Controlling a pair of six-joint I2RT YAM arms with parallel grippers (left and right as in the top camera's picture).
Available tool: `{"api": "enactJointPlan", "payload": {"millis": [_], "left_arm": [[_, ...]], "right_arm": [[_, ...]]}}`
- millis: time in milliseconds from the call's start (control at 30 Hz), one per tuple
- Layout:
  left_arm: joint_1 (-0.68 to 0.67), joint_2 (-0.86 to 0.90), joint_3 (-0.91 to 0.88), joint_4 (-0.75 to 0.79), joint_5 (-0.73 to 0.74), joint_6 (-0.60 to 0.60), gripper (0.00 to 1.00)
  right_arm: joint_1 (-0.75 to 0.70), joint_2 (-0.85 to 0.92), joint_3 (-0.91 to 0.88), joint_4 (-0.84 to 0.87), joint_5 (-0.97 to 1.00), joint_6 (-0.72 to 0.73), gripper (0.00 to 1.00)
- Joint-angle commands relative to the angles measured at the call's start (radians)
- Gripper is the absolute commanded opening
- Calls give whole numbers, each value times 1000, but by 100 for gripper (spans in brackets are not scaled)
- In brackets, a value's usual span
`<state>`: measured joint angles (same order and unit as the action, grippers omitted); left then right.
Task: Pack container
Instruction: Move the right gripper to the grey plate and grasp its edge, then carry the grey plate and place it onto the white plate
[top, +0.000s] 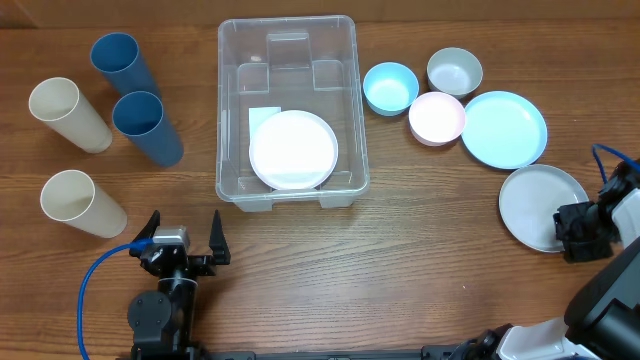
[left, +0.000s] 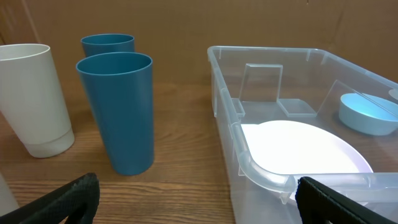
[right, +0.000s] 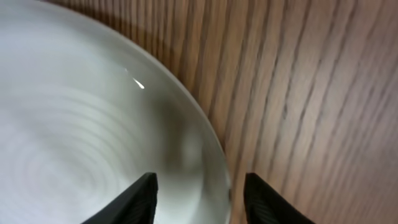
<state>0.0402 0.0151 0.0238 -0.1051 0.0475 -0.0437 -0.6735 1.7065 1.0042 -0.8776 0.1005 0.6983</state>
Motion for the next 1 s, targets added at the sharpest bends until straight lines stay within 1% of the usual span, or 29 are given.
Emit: {"api": "enactJointPlan", "payload": {"millis": [0, 100, 133, 200, 233, 267, 500, 567, 667, 767, 900, 933, 967], "left_arm": [[5, -8, -3, 0, -3, 22, 100], [5, -8, -3, 0, -3, 22, 100], [5, -8, -3, 0, -3, 22, 100], [5, -8, -3, 0, -3, 22, 100], [5, -8, -3, 0, -3, 22, 100], [5, -8, -3, 0, -3, 22, 100], [5, -8, -3, 0, -3, 22, 100], [5, -8, -3, 0, -3, 22, 100], [5, -9, -3, 0, -3, 22, 100], [5, -8, -3, 0, -3, 22, 100], [5, -8, -3, 0, -3, 22, 100], [5, -8, -3, 0, -3, 22, 100], [5, -8, -3, 0, -3, 22, 100]], "right_arm": [[-2, -11, -50, 29, 3, 2, 42], [-2, -11, -55, 35, 4, 1, 34], [-2, -11, -55, 35, 4, 1, 28], [-2, -11, -55, 37, 8, 2, 13], [-2, -11, -55, 37, 16, 2, 7], [-2, -10, -55, 37, 20, 2, 4], [-2, -12, -101, 53, 1, 2, 4], [-2, -18, -71, 18, -47, 3, 4], [-2, -50, 12, -86, -53, 6, 4], [-2, -129, 90, -172, -58, 0, 4], [-1, -289, 173, -198, -210, -128, 4], [-1, -352, 197, -199, -284, -177, 4], [-1, -395, 212, -204, -298, -188, 4]]}}
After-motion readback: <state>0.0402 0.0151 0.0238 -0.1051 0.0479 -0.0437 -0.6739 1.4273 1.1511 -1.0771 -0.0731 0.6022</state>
